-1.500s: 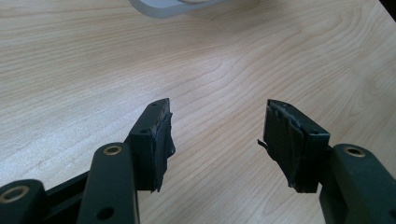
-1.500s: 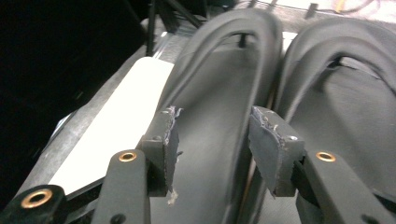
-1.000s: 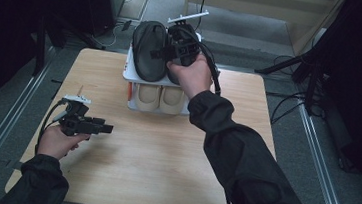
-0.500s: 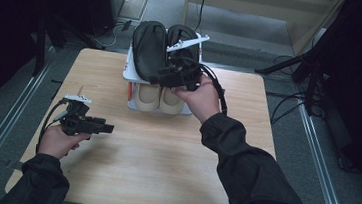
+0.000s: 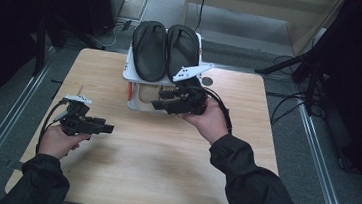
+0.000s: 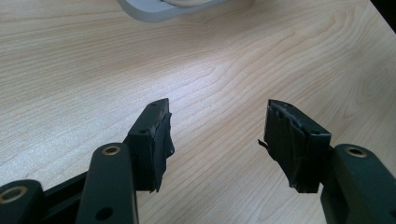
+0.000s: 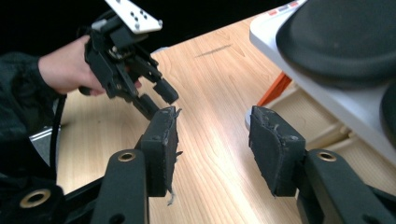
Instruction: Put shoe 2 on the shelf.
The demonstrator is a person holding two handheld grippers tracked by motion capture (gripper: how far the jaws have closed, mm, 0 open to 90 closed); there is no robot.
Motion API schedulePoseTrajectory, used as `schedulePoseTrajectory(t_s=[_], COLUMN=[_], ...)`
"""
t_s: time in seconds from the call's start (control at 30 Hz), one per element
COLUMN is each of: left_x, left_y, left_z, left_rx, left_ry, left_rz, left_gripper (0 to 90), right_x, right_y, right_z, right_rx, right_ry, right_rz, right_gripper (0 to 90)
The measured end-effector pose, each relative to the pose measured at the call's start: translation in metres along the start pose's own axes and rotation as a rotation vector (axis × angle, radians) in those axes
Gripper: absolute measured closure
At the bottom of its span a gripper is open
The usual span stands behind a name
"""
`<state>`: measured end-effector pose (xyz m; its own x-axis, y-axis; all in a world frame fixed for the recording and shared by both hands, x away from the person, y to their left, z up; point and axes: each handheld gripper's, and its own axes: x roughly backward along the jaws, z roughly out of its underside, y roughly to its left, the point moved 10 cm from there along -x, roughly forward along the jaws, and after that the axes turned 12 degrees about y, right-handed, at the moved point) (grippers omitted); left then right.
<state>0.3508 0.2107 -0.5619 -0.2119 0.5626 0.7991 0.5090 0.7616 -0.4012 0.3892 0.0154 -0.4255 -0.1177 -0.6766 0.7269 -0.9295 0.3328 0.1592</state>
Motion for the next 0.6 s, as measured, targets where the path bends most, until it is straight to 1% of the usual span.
schedulePoseTrajectory(t_s=[0.1, 0.2, 0.3, 0.37, 0.43, 0.6], left_x=[0.000, 0.000, 0.000, 0.000, 0.000, -0.001], left_y=[0.000, -0.001, -0.001, -0.002, -0.003, -0.004], left_z=[0.000, 0.000, 0.000, 0.000, 0.000, 0.000], left_rx=[0.001, 0.003, 0.000, -0.002, -0.004, -0.010], left_ry=[-0.002, -0.002, 0.000, -0.001, -0.001, -0.001], left_rz=[-0.002, -0.001, -0.001, -0.001, -0.003, -0.003], left_gripper=[41.5, 41.5, 41.5, 41.5, 41.4, 41.5], right_x=[0.000, 0.001, 0.000, 0.000, 0.000, -0.001], right_y=[-0.001, 0.000, 0.001, 0.002, 0.001, -0.001], right_z=[0.011, 0.021, 0.034, 0.042, 0.049, 0.065], right_rx=[0.009, 0.013, 0.039, 0.040, 0.034, -0.002], right_ry=[-0.004, -0.014, -0.015, -0.014, -0.019, -0.041], right_rz=[0.004, -0.009, -0.009, -0.009, -0.012, -0.015], right_gripper=[51.3, 50.1, 50.3, 50.3, 50.3, 50.1])
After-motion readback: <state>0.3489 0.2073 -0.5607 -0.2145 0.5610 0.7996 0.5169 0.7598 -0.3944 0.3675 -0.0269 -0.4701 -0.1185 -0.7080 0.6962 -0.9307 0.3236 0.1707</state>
